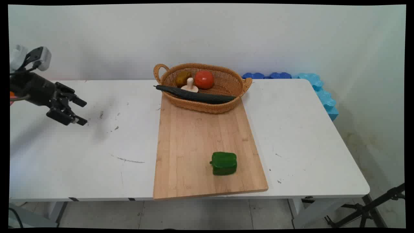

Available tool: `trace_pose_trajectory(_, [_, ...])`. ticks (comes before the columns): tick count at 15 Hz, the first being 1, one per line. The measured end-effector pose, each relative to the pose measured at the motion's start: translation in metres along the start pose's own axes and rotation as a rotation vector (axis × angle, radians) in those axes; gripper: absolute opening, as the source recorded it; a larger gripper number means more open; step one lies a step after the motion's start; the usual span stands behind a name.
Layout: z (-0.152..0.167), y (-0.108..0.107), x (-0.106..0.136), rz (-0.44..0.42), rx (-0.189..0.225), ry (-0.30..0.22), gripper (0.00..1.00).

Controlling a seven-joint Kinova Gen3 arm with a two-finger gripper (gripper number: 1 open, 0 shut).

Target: Pick up the cucumber from the vegetable basket

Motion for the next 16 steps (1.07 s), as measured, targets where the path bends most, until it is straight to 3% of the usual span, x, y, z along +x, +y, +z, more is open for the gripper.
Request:
trace_pose_trajectory(6, [0.007,-0.001,0.025,-0.019,0.027,0.014,1.0])
trace_pose_trajectory(16, [0.047,0.002,0.121,-0.024,0.084,0.075,1.0])
